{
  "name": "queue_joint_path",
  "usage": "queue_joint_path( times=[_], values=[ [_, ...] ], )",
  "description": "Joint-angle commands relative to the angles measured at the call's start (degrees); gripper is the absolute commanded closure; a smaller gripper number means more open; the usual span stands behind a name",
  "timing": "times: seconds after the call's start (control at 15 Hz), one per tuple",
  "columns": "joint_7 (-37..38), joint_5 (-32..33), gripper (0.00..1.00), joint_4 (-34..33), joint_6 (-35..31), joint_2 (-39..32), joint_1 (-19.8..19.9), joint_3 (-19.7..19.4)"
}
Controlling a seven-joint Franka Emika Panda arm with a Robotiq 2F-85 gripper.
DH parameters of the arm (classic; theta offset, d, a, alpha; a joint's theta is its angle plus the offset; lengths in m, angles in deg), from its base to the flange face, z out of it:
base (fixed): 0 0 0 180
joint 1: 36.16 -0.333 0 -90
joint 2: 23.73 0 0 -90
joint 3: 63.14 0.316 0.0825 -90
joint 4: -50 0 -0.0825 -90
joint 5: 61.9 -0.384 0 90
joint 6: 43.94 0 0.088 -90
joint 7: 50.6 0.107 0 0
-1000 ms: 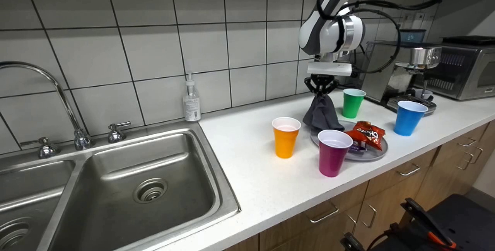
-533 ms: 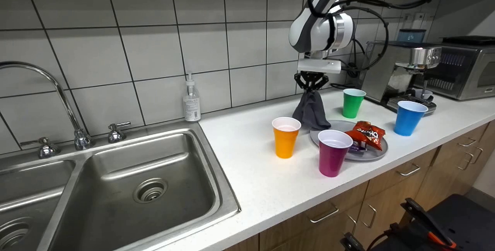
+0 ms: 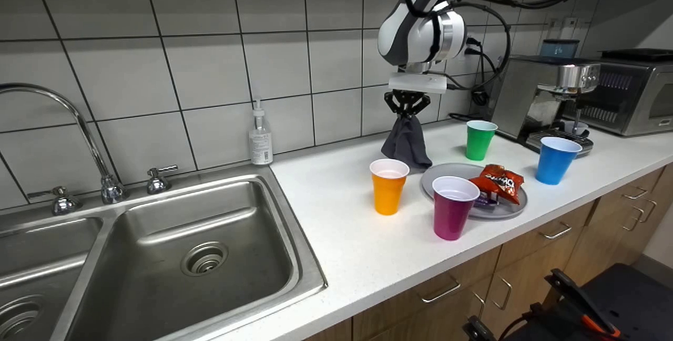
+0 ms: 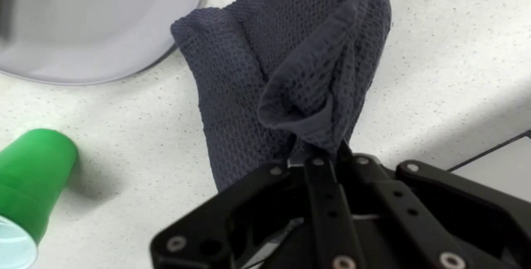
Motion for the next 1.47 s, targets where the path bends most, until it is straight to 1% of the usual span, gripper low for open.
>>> queue_joint_path(
  times=[0.0, 0.33, 0.47, 0.8, 0.87, 0.93, 1.07, 1.13, 1.27, 1.4],
  values=[
    [2.4, 0.4, 0.98, -2.7, 0.2, -1.3, -0.7, 0.9],
    [4.8, 0.5, 0.98, -4.8, -0.1, -5.1, -2.2, 0.9],
    [6.6, 1.8, 0.98, -5.9, 1.4, -6.6, -3.4, -0.4],
    [8.6, 2.4, 0.98, -7.4, 2.3, -9.1, -4.3, -1.5],
    [8.7, 2.8, 0.69, -7.2, 2.8, -9.0, -4.6, -2.0],
    [8.7, 3.5, 0.68, -6.5, 3.2, -8.4, -4.9, -2.5],
    [6.7, 4.4, 0.54, -4.6, 3.6, -6.7, -4.2, -2.5],
    [5.8, 4.4, 0.46, -3.8, 4.0, -5.9, -3.7, -2.2],
    [5.3, 4.9, 0.33, -2.4, 4.6, -4.6, -3.3, -2.6],
    [4.8, 5.5, 0.16, -0.3, 5.0, -2.6, -2.9, -3.1]
  ],
)
